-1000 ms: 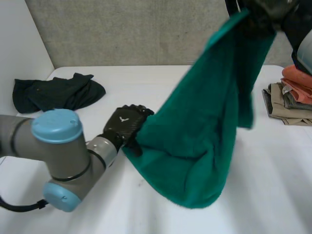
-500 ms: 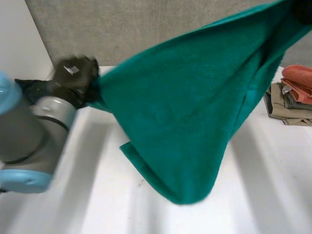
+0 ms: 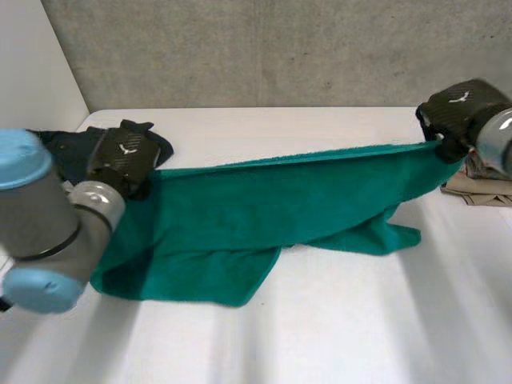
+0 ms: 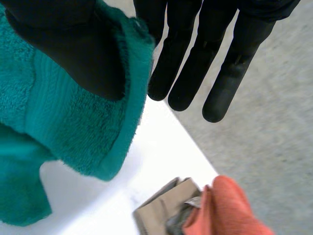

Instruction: Fold the laundry.

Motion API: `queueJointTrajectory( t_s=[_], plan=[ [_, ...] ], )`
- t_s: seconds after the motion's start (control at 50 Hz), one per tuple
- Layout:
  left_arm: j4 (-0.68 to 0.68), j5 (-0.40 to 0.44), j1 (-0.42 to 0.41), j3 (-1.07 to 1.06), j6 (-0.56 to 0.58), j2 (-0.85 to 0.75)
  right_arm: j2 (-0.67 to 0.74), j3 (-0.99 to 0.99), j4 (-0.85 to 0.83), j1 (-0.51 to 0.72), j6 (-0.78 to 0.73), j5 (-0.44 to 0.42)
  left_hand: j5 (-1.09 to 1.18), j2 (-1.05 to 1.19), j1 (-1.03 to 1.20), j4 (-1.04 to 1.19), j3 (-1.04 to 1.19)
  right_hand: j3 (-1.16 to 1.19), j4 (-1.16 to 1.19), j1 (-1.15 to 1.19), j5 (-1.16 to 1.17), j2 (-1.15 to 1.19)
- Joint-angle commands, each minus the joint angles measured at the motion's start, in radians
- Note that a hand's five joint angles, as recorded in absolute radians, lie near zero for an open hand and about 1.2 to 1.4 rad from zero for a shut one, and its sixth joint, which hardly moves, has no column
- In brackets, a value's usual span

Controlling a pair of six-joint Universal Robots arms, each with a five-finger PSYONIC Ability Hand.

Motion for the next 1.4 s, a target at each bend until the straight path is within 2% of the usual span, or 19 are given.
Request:
queueJointTrajectory(
  t_s=[0.02,0.1,0.18,0.26,0.32,0.44,0.56,0.72,0.9,0.94,1.02,1.04,1.06,1.1,1.14,1.22,1.3,1.38,1.4],
  plan=[
    [0.016,0.004,0.003,0.277,0.008,-0.208,0.215,-0.197,-0.146,0.025,0.014,0.088,0.220,0.169,0.193,0.173,0.176,0.206,0.197,0.265,0.236,0.218],
    [0.082,-0.004,-0.015,0.565,0.005,-0.271,0.284,-0.342,-0.328,0.043,0.024,0.131,0.226,0.175,0.199,0.179,0.181,0.206,0.197,0.265,0.236,0.218],
    [0.146,-0.051,-0.027,0.735,0.005,-0.271,0.301,-0.432,-0.552,0.054,0.065,0.151,0.246,0.196,0.220,0.200,0.202,0.206,0.197,0.265,0.236,0.218],
    [0.209,-0.134,-0.035,0.799,0.006,-0.258,0.272,-0.432,-0.761,0.054,0.120,0.161,0.252,0.202,0.226,0.206,0.208,0.206,0.197,0.265,0.236,0.218],
    [0.216,-0.165,-0.046,0.778,0.005,-0.219,0.237,-0.386,-0.807,0.057,0.143,0.146,0.255,0.204,0.228,0.208,0.210,0.206,0.197,0.265,0.236,0.218],
    [0.216,-0.174,-0.069,0.483,-0.002,-0.055,0.178,-0.221,-0.787,0.054,0.154,0.109,0.252,0.202,0.226,0.206,0.208,0.206,0.197,0.265,0.236,0.218],
    [0.278,-0.171,-0.070,0.140,-0.005,0.054,0.111,0.054,-0.686,0.045,0.160,0.005,0.214,0.164,0.188,0.168,0.170,0.206,0.197,0.265,0.236,0.218],
    [0.430,-0.168,-0.066,-0.175,0.008,-0.001,0.105,0.342,-0.623,-0.001,0.159,-0.035,0.144,0.093,0.117,0.097,0.099,0.206,0.197,0.265,0.236,0.218],
    [0.437,-0.168,-0.087,-0.335,0.006,-0.015,0.106,0.511,-0.620,-0.053,0.117,-0.073,0.070,0.020,0.044,0.024,0.026,0.206,0.197,0.265,0.236,0.218],
    [0.432,-0.168,-0.101,-0.353,0.006,-0.007,0.106,0.542,-0.620,-0.058,0.108,-0.096,-0.014,-0.065,-0.041,-0.061,-0.059,0.206,0.197,0.265,0.236,0.218],
    [0.388,-0.169,-0.139,-0.384,0.011,0.026,0.106,0.571,-0.620,-0.058,0.086,-0.119,-0.463,-0.513,-0.489,-0.510,-0.507,0.206,0.197,0.265,0.236,0.218],
    [0.351,-0.168,-0.149,-0.393,0.011,0.064,0.106,0.572,-0.620,-0.058,0.083,-0.121,-0.673,-0.724,-0.700,-0.720,-0.718,0.206,0.197,0.265,0.236,0.218],
    [0.330,-0.166,-0.150,-0.393,0.009,0.083,0.106,0.572,-0.620,-0.058,0.082,-0.122,-0.768,-0.819,-0.795,-0.815,-0.813,0.206,0.197,0.265,0.236,0.218],
    [0.280,-0.165,-0.149,-0.391,0.008,0.120,0.108,0.572,-0.620,-0.056,0.079,-0.124,-0.898,-0.949,-0.925,-0.945,-0.942,0.206,0.197,0.265,0.236,0.218],
    [0.207,-0.162,-0.146,-0.381,0.006,0.160,0.108,0.574,-0.622,-0.055,0.079,-0.128,-0.922,-0.972,-0.948,-0.969,-0.966,0.206,0.197,0.265,0.236,0.218],
    [0.098,-0.116,-0.132,-0.333,0.008,0.198,0.108,0.576,-0.620,-0.052,0.077,-0.128,-0.928,-0.978,-0.954,-0.974,-0.972,0.206,0.197,0.265,0.236,0.218],
    [0.024,-0.001,-0.060,-0.257,0.009,0.203,0.108,0.577,-0.620,-0.050,0.077,-0.128,-0.913,-0.964,-0.940,-0.960,-0.958,0.206,0.197,0.265,0.236,0.218],
    [-0.039,0.159,0.038,-0.175,0.009,0.192,0.111,0.585,-0.622,-0.050,0.076,-0.130,-0.843,-0.893,-0.869,-0.889,-0.887,0.206,0.197,0.265,0.236,0.218],
    [-0.063,0.229,0.067,-0.143,0.009,0.180,0.112,0.586,-0.622,-0.050,0.076,-0.130,-0.840,-0.890,-0.866,-0.886,-0.884,0.206,0.197,0.265,0.236,0.218]
  ],
)
